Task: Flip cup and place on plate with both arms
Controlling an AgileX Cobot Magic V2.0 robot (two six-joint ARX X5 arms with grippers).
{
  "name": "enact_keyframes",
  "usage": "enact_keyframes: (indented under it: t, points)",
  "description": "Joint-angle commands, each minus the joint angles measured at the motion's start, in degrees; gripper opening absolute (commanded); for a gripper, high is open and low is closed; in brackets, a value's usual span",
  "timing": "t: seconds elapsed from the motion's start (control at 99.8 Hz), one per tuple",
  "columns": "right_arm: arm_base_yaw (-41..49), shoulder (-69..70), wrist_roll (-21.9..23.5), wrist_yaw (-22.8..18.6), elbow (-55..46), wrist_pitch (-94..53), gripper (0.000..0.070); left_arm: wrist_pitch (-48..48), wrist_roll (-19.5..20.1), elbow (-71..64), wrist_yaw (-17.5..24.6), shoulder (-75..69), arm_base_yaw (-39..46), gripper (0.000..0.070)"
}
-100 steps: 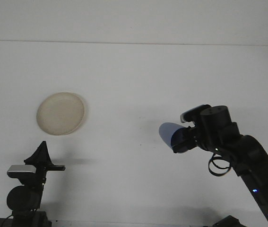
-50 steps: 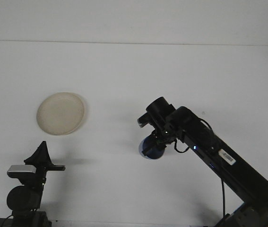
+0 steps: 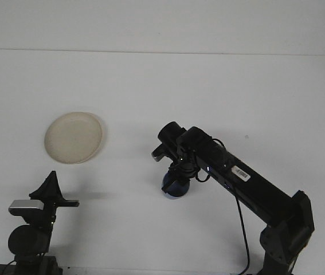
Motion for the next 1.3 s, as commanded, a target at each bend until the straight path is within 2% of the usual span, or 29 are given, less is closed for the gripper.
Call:
enact_keyframes:
  t: [0.0, 0.1, 0.16, 0.21, 0.301, 0.371, 0.852, 1.123, 1.293]
  points:
    - [0.66, 1.73, -0.72, 0.26, 1.53, 0.13, 0.0004, 0.61, 0.24, -1.05, 0.28, -0.07, 0.11, 0.0012]
    - [0.68, 1.9, -0.72, 0.85, 1.53, 0.35, 0.0016, 0.61, 0.24, -1.05, 0.28, -0.07, 0.11, 0.0012]
    - [0.7, 1.92, -0.72, 0.9, 1.53, 0.39, 0.0048, 0.61, 0.24, -1.05, 0.28, -0.07, 0.11, 0.0012]
    - [0.74, 1.92, -0.7, 0.9, 1.53, 0.35, 0.0121, 0.61, 0.24, -1.05, 0.28, -0.07, 0.11, 0.0012]
    - [0.74, 1.92, -0.68, 0.9, 1.53, 0.35, 0.0319, 0.61, 0.24, -1.05, 0.28, -0.07, 0.11, 0.0012]
    - [0.7, 1.9, -0.46, 0.9, 1.7, 0.35, 0.0389, 0.61, 0.24, -1.05, 0.28, -0.07, 0.11, 0.0012]
    - [-2.03, 0.24, -1.05, 0.57, 11.52, -6.1, 0.0417, 0.61, 0.24, -1.05, 0.28, -0.07, 0.11, 0.0012]
    - [-10.58, -6.16, -4.79, -5.27, 11.76, -6.19, 0.0416, 0.61, 0.24, -1.05, 0.28, -0.07, 0.11, 0.0012]
    - [-18.75, -10.12, -4.85, -7.72, 11.5, -6.16, 0.0416, 0.61, 0.24, -1.05, 0.28, -0.07, 0.11, 0.0012]
